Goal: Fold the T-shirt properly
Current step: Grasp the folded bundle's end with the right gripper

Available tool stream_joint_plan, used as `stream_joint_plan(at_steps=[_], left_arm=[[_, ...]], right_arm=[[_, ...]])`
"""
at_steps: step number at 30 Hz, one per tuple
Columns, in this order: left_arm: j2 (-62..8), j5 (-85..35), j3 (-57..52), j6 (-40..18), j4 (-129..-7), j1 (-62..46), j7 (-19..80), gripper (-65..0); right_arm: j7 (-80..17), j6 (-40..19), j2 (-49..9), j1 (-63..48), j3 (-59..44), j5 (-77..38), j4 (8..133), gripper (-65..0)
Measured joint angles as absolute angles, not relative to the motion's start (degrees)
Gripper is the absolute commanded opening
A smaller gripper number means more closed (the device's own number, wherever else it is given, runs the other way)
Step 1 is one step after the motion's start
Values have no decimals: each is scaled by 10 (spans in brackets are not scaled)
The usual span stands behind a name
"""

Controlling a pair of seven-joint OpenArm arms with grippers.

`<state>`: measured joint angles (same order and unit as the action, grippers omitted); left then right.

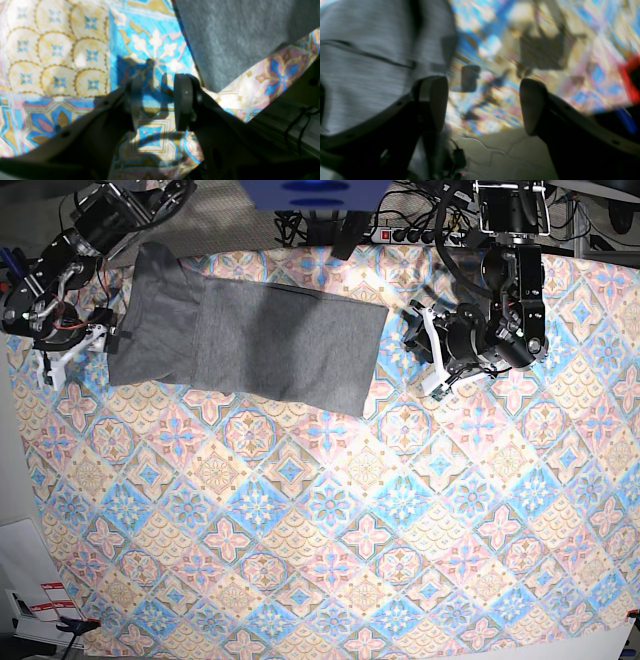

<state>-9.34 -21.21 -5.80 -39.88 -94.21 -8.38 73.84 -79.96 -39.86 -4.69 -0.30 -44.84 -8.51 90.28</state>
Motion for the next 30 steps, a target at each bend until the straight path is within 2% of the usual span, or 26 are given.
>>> stream_joint_plan(at_steps=[7, 11, 25, 30], left_arm=[[-92, -212, -58, -399, -941, -73, 737, -446], [-94, -209, -58, -399, -940, -75, 738, -445], [-92, -212, -57, -399, -940, -74, 737, -445], [-92, -210, -58, -399, -940, -72, 735, -444]], right_arm=[[-804, -398, -41, 0, -440, -111, 814, -219], [-799, -399, -47, 6, -443, -167, 795, -220], [-780, -403, -43, -53, -480, -199, 810, -221], [-815, -397, -41, -113, -444, -162, 879, -221]])
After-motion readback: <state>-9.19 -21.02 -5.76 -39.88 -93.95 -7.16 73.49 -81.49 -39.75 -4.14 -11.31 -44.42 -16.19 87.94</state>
